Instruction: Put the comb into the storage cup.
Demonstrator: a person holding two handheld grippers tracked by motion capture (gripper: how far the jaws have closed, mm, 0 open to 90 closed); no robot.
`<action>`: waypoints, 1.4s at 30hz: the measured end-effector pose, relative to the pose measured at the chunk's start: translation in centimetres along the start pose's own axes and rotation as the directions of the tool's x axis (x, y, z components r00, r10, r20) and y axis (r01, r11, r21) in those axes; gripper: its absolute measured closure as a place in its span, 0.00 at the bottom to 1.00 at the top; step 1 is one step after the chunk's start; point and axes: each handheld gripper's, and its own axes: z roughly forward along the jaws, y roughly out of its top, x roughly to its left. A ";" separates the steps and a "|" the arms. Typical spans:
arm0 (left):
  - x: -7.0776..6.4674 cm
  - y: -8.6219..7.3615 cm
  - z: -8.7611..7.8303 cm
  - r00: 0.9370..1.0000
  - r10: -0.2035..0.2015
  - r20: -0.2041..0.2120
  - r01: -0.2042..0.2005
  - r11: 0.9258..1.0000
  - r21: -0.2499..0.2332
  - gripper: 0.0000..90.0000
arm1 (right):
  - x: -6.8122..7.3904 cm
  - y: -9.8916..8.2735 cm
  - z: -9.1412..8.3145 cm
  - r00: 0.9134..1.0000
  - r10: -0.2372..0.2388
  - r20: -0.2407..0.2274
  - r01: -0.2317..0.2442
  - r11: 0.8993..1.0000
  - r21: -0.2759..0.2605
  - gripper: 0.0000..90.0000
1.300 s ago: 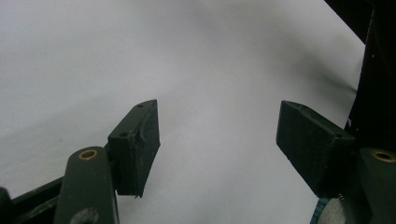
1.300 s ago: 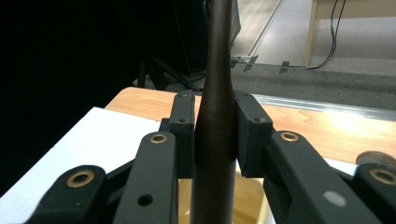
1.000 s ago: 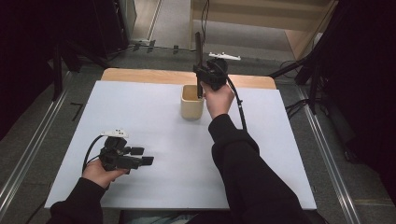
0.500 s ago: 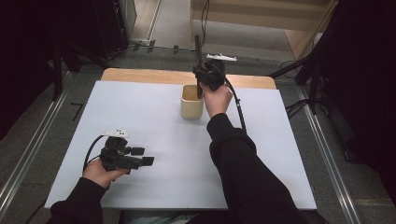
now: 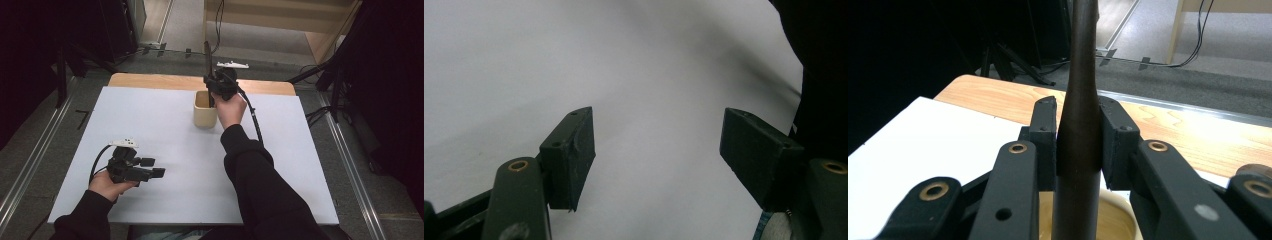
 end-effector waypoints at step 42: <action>0.1 -0.1 0.1 1.000 0.003 -0.001 -0.003 1.000 0.014 0.34 | 0.0 -2.3 0.4 0.999 -0.046 -0.009 0.046 0.996 0.072 0.78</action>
